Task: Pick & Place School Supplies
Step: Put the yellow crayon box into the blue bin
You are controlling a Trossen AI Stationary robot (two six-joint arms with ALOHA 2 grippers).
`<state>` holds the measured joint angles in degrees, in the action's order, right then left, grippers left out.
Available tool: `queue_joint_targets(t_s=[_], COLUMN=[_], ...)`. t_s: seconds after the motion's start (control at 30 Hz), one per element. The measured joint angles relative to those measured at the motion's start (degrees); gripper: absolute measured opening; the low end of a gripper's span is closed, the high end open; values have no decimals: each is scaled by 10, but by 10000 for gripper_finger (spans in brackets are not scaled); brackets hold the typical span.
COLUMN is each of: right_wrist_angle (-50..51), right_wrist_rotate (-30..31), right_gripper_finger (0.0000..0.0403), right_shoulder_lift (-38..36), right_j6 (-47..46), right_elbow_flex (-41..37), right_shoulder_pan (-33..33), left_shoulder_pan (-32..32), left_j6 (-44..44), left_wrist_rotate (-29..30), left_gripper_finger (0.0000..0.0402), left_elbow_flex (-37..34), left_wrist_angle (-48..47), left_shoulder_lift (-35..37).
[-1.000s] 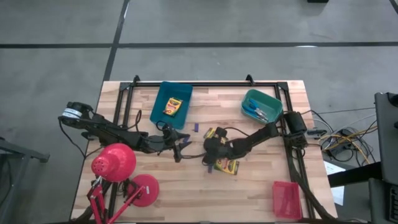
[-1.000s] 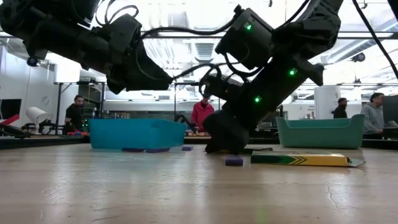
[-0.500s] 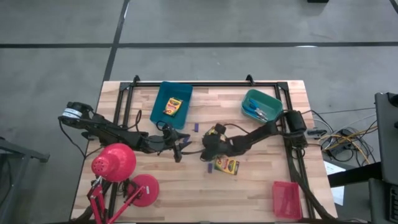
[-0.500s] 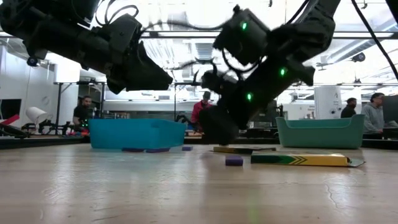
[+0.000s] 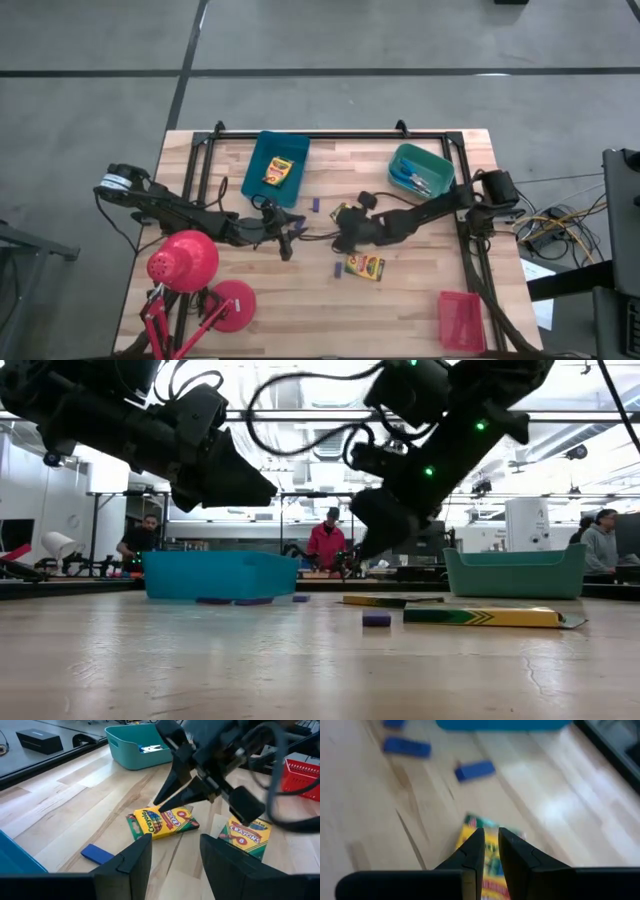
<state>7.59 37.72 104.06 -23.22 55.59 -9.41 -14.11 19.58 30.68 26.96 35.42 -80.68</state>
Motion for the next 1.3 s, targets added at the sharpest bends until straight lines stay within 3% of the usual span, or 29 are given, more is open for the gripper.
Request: queue_joint_targets(t_s=[0.37, 0.6, 0.93, 1.23, 1.3], right_wrist_angle=[15, -10, -126, -126, -125], right_wrist_rotate=[-8, -71, -119, -109, -108], right_gripper_finger=[52, 52, 52, 52, 52], right_shoulder_lift=[1, -1, 2, -3, -7], right_j6=[-107, -143, -128, -87, -76], right_elbow_flex=[-56, -70, -71, -71, -71], right_shoulder_pan=[-1, -1, -9, -11, -11], left_shoulder_pan=[0, 0, 0, 0, 1], left_j6=[1, 1, 2, 32, 60], left_wrist_rotate=[0, 0, 0, -3, -33], left_gripper_finger=[172, 172, 172, 172, 172], left_elbow_flex=[0, 0, 0, 0, 0], left_wrist_angle=[0, 1, 0, 1, 1], left_shoulder_lift=[0, 0, 0, 0, 0])
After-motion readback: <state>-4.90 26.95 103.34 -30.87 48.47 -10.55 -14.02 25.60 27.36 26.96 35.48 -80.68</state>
